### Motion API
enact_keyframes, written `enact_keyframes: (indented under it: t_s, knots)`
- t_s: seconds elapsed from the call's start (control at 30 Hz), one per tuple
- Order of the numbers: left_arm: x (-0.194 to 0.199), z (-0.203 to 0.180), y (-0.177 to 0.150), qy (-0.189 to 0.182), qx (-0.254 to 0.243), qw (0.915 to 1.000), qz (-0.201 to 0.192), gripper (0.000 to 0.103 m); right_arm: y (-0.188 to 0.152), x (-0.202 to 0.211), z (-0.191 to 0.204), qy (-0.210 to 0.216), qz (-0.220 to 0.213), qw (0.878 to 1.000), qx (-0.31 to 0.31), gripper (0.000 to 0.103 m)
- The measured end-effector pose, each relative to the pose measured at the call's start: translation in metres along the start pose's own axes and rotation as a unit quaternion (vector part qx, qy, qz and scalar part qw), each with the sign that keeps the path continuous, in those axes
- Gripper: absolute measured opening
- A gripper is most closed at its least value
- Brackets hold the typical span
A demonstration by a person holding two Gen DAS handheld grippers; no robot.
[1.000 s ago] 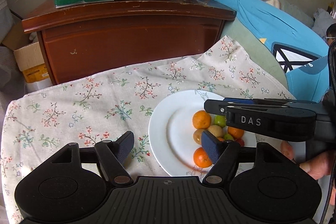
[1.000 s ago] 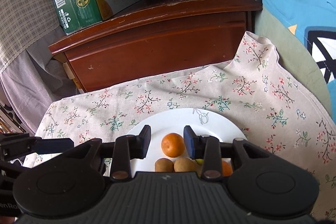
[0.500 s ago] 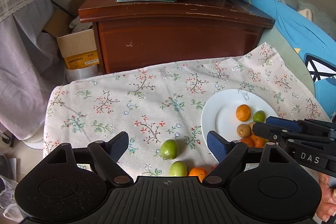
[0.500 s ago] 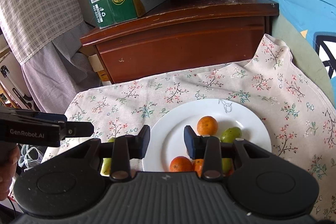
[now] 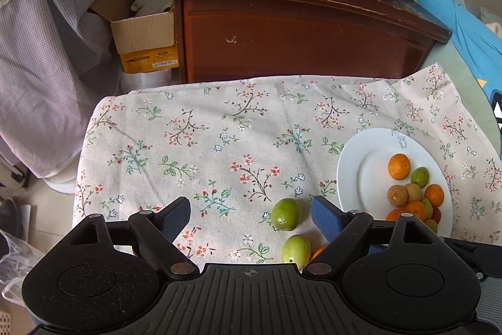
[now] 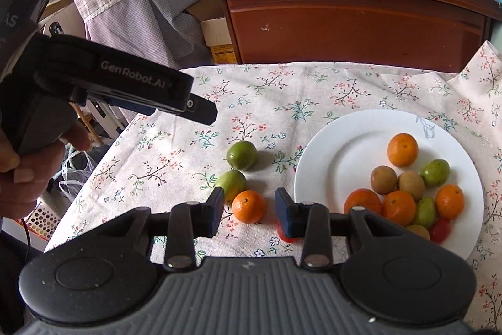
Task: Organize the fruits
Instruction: 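Move both tools back toward the remaining jujubes and tangerine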
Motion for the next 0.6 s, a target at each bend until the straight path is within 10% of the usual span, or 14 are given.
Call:
enact_keyframes:
  t_s: [0.6]
  knots:
    - [-0.038,-0.023,-0.015,-0.013,-0.044,0.9986,0.026,0.086,-0.016,-0.034,0.007,-0.03,0.029,0.997,0.07,0.028]
Point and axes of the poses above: each gripper's, at about its wrist camera, not at the fingertips, and x roughly against the way its jaws point, z to its left, y to its top, the point moved 7 cm from there along -x, roughly the way its jaws point, and after that the axes turned 5 degrees about y, right-handed, at the moved point
